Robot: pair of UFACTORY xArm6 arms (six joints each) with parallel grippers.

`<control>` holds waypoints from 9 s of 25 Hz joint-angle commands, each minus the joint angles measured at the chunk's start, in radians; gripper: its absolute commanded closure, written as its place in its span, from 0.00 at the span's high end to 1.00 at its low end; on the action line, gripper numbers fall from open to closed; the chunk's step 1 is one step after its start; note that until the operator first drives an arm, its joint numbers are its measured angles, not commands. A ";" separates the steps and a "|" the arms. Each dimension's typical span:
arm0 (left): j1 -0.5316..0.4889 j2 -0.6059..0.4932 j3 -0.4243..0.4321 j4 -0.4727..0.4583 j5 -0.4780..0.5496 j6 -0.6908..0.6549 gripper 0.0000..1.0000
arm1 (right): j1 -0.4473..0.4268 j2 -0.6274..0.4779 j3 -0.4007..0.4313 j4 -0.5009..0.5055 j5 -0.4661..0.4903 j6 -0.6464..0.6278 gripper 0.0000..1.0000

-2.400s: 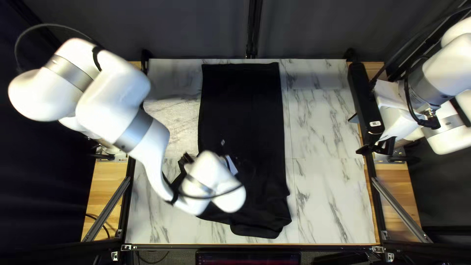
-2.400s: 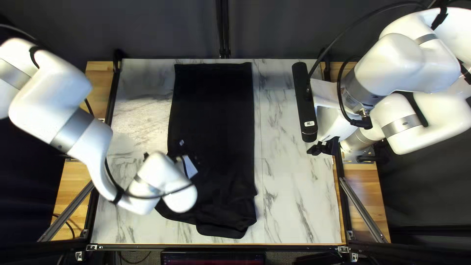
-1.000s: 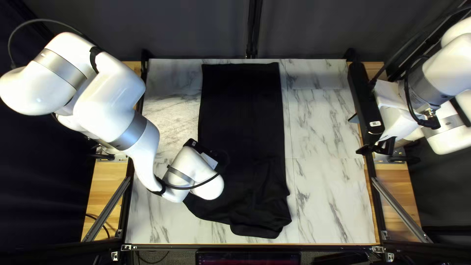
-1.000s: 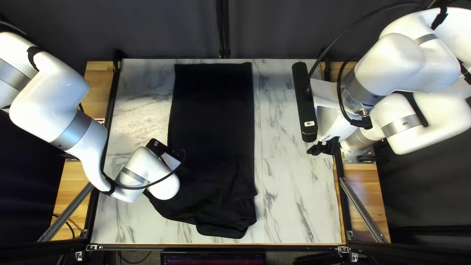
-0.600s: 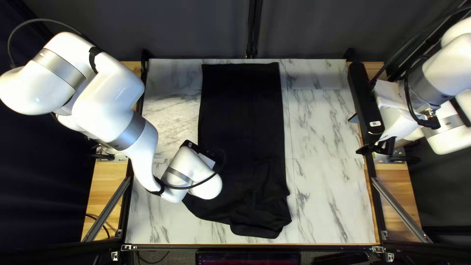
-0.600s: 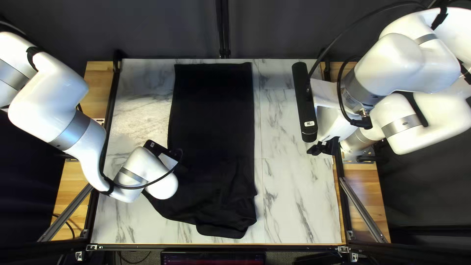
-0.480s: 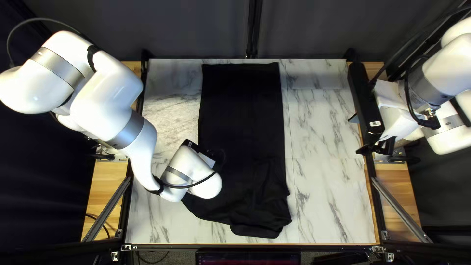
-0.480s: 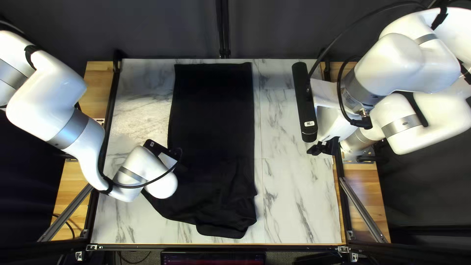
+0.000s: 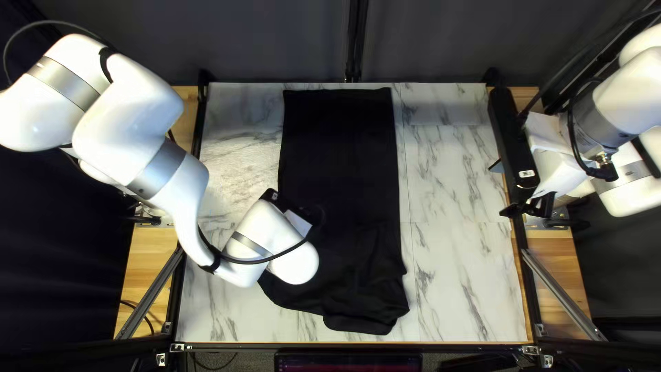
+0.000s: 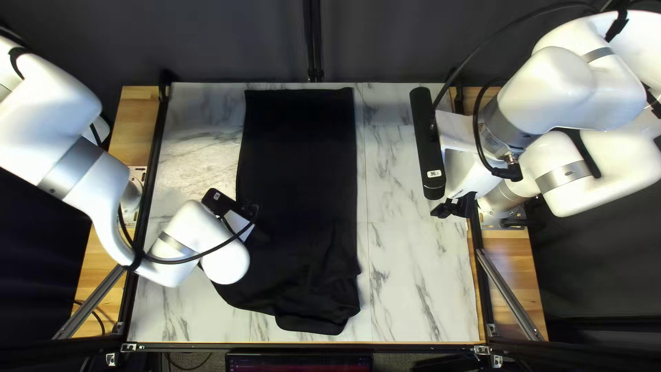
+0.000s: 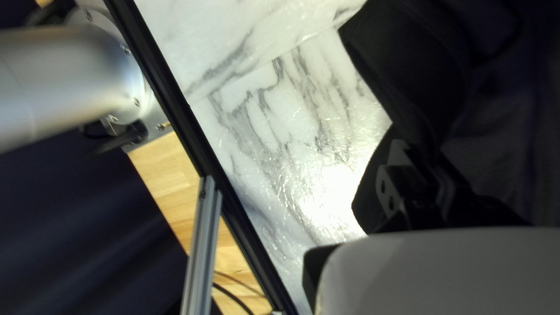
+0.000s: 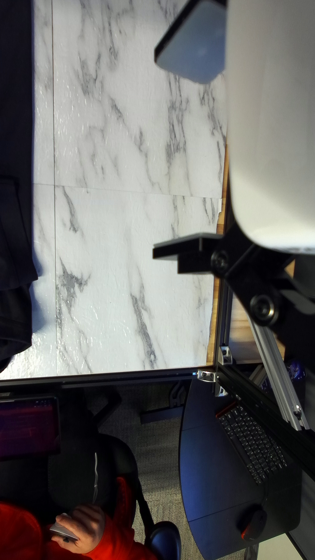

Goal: Fold t-shirt

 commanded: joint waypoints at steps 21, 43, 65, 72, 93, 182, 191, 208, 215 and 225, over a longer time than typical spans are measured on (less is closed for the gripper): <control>0.058 0.088 -0.140 0.059 -0.161 0.280 0.00 | 0.000 0.000 0.000 0.000 0.000 0.000 1.00; 0.111 0.357 -0.497 0.066 -0.167 0.482 0.00 | 0.000 0.000 0.000 0.000 0.000 0.000 1.00; 0.119 0.451 -0.491 -0.025 -0.344 0.563 0.00 | 0.000 0.000 0.000 0.000 0.000 0.000 1.00; 0.117 0.426 -0.494 -0.013 -0.315 0.573 0.00 | 0.000 0.000 0.000 0.000 0.000 0.000 1.00; 0.125 0.474 -0.558 -0.030 -0.293 0.634 1.00 | 0.000 0.000 0.000 0.000 0.000 0.000 1.00; 0.855 -0.159 0.553 0.367 -0.968 2.243 1.00 | 0.000 0.000 0.000 0.000 0.000 0.000 1.00; 0.835 -0.106 0.531 0.442 -0.962 2.137 0.81 | 0.000 0.000 0.000 0.000 0.000 0.000 1.00; 0.866 -0.069 0.502 0.342 -0.945 2.212 0.00 | 0.000 0.000 0.000 0.000 0.000 0.000 1.00; 0.840 -0.140 0.485 0.332 -0.855 2.232 0.02 | 0.000 0.000 0.000 0.000 0.000 0.000 1.00; 0.818 -0.084 0.346 0.333 -0.778 2.286 0.03 | 0.000 0.000 0.000 0.000 0.000 0.000 1.00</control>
